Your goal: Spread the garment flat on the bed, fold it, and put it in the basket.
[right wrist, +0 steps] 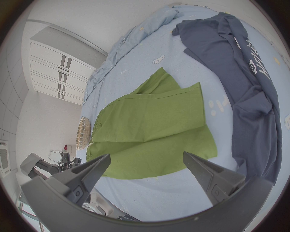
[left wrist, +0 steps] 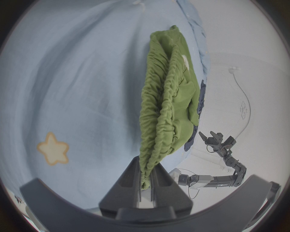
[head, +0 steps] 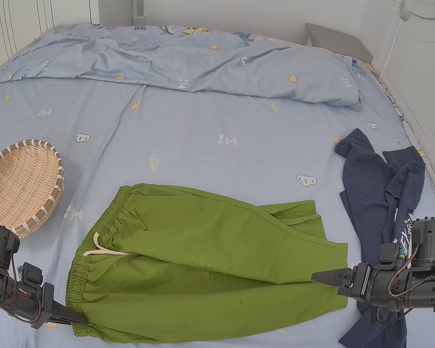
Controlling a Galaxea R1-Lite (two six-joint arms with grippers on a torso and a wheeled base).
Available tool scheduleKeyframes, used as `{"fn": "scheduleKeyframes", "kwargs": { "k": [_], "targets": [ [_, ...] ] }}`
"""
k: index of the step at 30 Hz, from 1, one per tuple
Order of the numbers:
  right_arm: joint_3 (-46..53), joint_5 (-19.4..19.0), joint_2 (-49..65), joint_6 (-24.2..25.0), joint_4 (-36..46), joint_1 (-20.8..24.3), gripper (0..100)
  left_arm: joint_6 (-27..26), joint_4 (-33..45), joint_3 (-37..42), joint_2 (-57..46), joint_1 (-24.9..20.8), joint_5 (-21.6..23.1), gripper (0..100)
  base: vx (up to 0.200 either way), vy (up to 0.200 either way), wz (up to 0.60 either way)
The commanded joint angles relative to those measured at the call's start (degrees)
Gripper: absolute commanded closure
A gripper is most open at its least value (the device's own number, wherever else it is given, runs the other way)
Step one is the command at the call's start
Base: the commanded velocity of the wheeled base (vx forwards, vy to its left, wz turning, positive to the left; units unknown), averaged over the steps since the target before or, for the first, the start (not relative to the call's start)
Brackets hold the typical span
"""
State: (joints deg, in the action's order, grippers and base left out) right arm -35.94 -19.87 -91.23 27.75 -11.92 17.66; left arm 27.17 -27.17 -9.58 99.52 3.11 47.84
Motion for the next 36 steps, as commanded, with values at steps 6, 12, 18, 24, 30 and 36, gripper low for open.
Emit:
{"fn": "scheduleKeyframes", "kwargs": {
  "k": [6,12,18,24,30,36],
  "targets": [
    [4.74,-5.88,-0.7,-0.68,-0.21,-4.48,0,-23.31,38.25,-17.49,-8.12,14.91,1.47,100,0.0,0.0,0.0],
    [5.35,-7.99,-4.3,-4.63,-0.21,-5.54,0,-36.4,47.48,-22.41,-1.88,23.79,5.43,100,0.0,0.0,0.0],
    [6.93,-8.69,-9.31,-12.1,-0.29,-6.94,0,-36.31,47.74,-22.94,-1.79,23.26,5.43,100,0.0,0.0,0.0],
    [7.46,-16.69,-12.65,-14.3,-0.47,-8.17,0,-36.31,47.74,-22.85,-1.26,22.91,5.43,100,0.0,0.0,0.0],
    [7.55,-22.23,-15.11,-19.31,-0.47,-9.67,0,-36.31,47.65,-22.76,-0.91,22.47,5.43,100,0.0,0.0,0.0],
    [7.02,-23.02,-17.75,-20.01,-0.56,-9.4,0,-36.31,47.56,-22.76,-0.91,22.47,5.43,100,0.0,0.0,0.0]
  ]
}}
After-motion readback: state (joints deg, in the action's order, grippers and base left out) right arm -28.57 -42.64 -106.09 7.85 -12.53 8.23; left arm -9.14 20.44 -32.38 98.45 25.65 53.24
